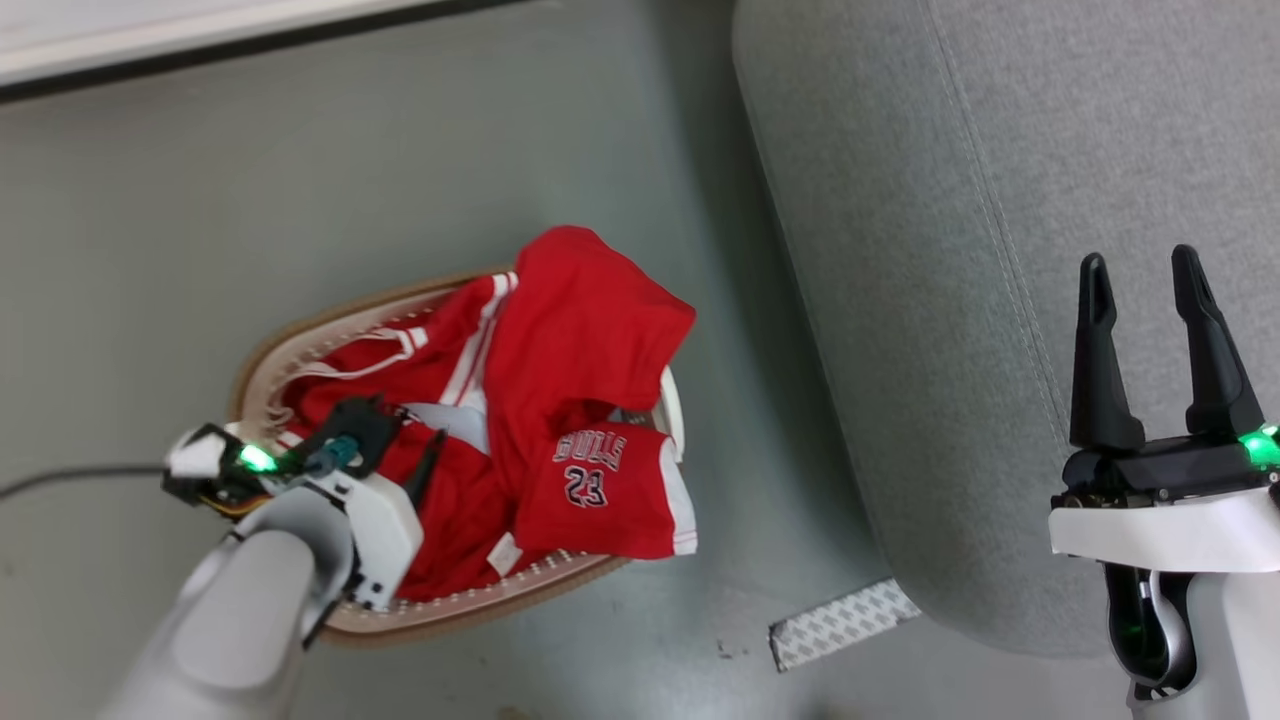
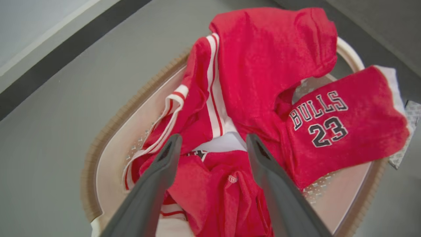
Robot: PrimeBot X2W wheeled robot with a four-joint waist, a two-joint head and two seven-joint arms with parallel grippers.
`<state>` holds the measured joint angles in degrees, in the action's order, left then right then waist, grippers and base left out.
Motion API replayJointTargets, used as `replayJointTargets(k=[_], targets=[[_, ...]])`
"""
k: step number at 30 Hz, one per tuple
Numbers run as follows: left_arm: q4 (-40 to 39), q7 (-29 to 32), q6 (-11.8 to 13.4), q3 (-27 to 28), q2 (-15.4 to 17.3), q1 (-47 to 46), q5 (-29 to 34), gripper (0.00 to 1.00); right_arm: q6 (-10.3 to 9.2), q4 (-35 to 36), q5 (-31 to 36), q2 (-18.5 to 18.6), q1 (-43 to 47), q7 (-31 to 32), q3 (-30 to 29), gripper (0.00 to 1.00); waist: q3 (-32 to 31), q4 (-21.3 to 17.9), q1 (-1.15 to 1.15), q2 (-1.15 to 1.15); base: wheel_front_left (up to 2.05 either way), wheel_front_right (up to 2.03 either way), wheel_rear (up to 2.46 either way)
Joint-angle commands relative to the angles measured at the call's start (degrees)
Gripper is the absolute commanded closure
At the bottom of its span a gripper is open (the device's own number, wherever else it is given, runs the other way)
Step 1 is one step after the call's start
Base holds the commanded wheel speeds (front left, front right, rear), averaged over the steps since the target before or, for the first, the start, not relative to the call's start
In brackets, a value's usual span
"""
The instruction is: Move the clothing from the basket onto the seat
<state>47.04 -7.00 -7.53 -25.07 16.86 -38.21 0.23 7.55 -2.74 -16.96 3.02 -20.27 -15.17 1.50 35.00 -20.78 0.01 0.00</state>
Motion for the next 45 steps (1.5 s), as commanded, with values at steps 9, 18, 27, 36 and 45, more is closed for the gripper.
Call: replayJointTargets(k=[9, 18, 27, 36, 45], targets=[[7.2, 7.1, 0.1, -12.1, 6.1, -6.6, -2.4, 0.00, -0.12, 0.6, -4.0, -0.2, -1.3, 0.0, 0.8, 0.00, 5.4, -4.7, -0.01, 0.00, 0.00, 0.00, 0.00], [10.6, 11.6, 0.1, -26.7, 10.6, -10.2, -6.9, 0.00, -0.12, 1.0, -8.1, -0.2, -1.8, 0.0, 3.7, 0.00, 9.0, -8.9, -0.01, 0.00, 0.00, 0.00, 0.00], [11.1, 15.1, 0.1, -36.7, 12.7, -12.7, -15.6, 0.99, -0.12, 1.2, -9.2, -0.2, -0.8, 0.0, 3.5, 0.00, 10.2, -9.6, -0.01, 0.00, 0.00, 0.00, 0.00], [12.2, 10.9, 0.1, -38.8, 11.9, -12.1, -21.3, 1.00, -0.12, 0.1, -8.0, -0.1, -1.9, 0.0, 4.1, 0.00, 6.2, -8.6, -0.01, 0.00, 0.00, 0.00, 0.00], [13.9, 3.7, 0.2, -37.1, 2.8, -9.2, -25.7, 1.00, -0.12, -0.9, -2.3, -0.1, -0.3, 0.0, 2.4, 0.00, -6.1, -2.4, -0.01, 0.00, 0.00, 0.00, 0.00]])
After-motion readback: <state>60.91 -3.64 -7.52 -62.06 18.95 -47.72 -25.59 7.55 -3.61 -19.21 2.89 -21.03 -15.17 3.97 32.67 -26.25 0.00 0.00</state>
